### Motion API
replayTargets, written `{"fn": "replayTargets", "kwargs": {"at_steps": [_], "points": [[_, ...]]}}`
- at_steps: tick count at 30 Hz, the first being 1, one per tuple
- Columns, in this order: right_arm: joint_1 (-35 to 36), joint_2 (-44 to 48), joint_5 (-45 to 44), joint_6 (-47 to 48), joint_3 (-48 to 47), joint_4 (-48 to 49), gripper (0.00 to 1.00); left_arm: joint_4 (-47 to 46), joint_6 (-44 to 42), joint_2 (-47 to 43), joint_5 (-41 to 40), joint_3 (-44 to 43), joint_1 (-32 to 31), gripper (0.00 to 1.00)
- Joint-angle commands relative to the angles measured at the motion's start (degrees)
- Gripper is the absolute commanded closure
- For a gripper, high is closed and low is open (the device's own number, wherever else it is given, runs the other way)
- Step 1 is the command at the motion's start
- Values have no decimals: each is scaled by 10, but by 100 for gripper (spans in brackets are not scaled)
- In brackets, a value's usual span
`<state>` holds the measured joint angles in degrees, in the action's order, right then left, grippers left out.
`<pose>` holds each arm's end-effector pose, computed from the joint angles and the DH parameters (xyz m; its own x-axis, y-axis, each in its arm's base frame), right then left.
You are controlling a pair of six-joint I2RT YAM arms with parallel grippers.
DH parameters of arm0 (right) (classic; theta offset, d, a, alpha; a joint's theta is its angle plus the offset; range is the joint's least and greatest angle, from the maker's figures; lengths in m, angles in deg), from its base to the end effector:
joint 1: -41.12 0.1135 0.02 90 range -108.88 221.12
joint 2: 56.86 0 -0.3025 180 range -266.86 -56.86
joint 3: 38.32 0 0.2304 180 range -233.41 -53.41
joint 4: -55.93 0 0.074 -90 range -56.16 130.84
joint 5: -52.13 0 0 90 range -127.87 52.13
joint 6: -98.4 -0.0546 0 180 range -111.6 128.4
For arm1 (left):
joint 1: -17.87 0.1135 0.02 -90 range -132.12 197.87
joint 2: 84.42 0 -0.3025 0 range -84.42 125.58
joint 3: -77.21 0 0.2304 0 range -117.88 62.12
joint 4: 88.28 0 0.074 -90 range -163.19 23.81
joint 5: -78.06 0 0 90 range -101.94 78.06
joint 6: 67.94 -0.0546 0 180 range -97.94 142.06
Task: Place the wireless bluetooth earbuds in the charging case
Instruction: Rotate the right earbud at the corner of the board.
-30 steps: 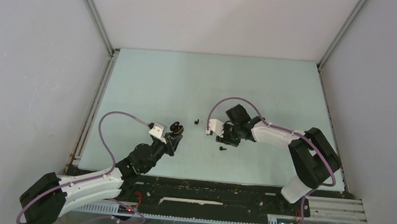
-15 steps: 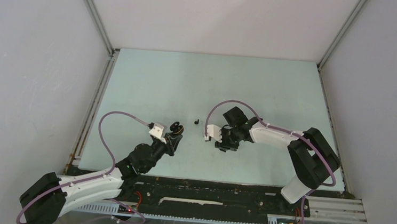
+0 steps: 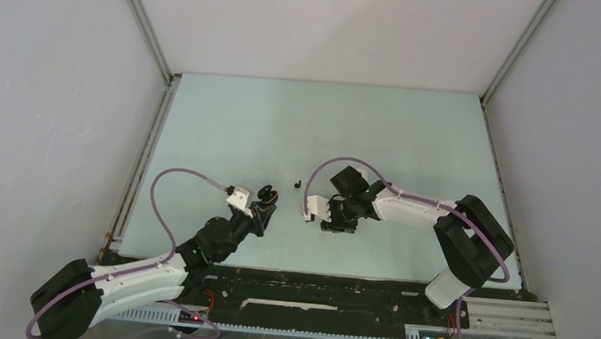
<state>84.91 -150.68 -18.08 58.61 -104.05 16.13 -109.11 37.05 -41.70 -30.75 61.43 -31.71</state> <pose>0.1970 0.2144 0.1907 0.1430 -0.8645 -0.4819 -0.9895 -0.1144 -0.0885 0.0965 -0.0861 0.2010 -0.1993 -0.1436 -0.9694 0.4775 0.8496 -0.2240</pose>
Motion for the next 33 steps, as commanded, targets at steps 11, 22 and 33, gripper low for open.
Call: {"fn": "replayTargets", "kwargs": {"at_steps": [11,22,33], "points": [[-6,-26,-13,1,-21,-29,62,-27,-10,2,6,-1,3,96],[-19,-41,9,-17,-49,-69,80,-27,-10,11,12,-6,2,97],[24,-82,-97,-12,-166,-349,90,-27,-14,17,17,-9,2,97]]}}
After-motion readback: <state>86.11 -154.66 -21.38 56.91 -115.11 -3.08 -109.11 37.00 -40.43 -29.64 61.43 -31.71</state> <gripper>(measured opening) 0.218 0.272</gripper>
